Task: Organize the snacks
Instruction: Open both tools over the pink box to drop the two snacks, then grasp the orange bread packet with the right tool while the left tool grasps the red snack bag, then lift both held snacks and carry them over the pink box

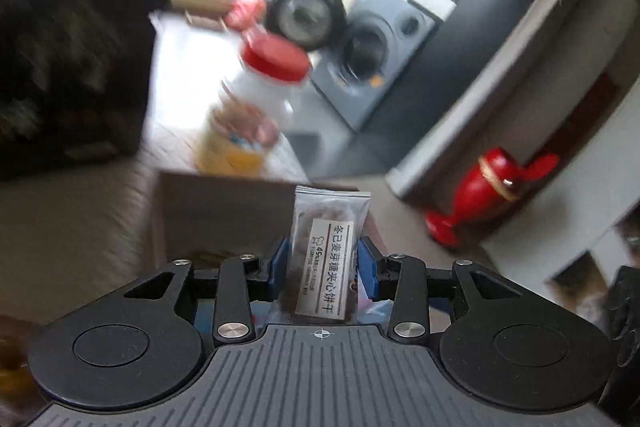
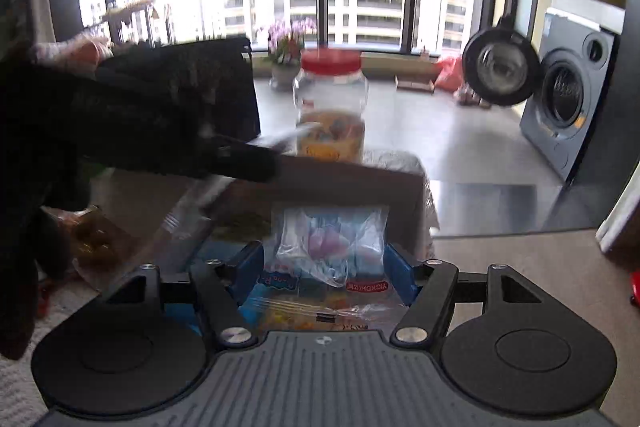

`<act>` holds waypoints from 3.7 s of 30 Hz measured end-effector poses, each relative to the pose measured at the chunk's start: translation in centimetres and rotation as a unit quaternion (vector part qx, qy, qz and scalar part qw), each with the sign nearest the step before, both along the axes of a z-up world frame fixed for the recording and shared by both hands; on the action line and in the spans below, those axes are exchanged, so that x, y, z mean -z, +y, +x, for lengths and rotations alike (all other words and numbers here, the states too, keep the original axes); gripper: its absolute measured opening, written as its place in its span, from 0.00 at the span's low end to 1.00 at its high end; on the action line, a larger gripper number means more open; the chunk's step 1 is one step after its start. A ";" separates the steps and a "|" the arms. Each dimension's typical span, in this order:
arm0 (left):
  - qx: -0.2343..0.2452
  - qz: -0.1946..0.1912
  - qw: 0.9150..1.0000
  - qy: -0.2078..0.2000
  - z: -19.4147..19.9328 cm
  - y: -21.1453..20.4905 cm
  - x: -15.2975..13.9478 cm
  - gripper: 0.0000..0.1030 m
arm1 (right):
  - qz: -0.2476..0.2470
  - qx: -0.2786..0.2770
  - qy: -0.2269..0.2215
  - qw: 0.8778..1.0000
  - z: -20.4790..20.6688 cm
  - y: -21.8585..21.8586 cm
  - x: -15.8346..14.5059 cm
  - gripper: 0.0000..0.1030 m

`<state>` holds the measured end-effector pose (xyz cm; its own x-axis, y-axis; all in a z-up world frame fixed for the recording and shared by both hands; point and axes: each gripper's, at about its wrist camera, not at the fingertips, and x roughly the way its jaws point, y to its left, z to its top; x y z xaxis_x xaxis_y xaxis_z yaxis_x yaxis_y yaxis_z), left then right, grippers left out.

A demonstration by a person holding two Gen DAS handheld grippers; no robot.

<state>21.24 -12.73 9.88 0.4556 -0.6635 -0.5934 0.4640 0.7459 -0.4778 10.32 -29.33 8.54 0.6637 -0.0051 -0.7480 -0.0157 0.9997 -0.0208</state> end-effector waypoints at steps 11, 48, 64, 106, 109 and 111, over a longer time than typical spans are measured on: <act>0.007 0.000 0.997 -0.082 -3.1 6.8 -1.4 0.42 | -0.053 0.045 -0.006 0.998 -1.7 0.6 -3.7 0.65; -0.219 0.103 0.968 -0.064 -14.7 28.0 5.1 0.42 | 0.086 -0.156 0.111 0.978 2.0 22.5 1.7 0.53; -0.271 0.023 0.962 0.034 -16.8 29.2 7.1 0.43 | 0.040 -0.081 0.012 0.996 -11.8 13.2 5.1 0.54; -0.238 0.168 0.950 -0.113 -12.9 16.2 5.8 0.39 | 0.151 -0.053 -0.022 0.987 -12.7 9.9 6.7 0.59; -0.244 0.147 0.954 -0.098 -12.9 16.8 6.0 0.38 | 0.143 -0.054 -0.021 0.988 -12.7 10.2 6.7 0.60; -0.242 0.138 0.956 -0.093 -13.2 17.3 6.0 0.37 | 0.138 -0.055 -0.021 0.989 -12.6 10.4 6.7 0.60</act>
<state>8.04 4.61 3.92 0.7844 -0.1771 -0.5945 0.0895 0.9807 -0.1739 -2.30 -18.97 1.84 0.6788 0.2693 -0.6832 -0.1292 0.9596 0.2499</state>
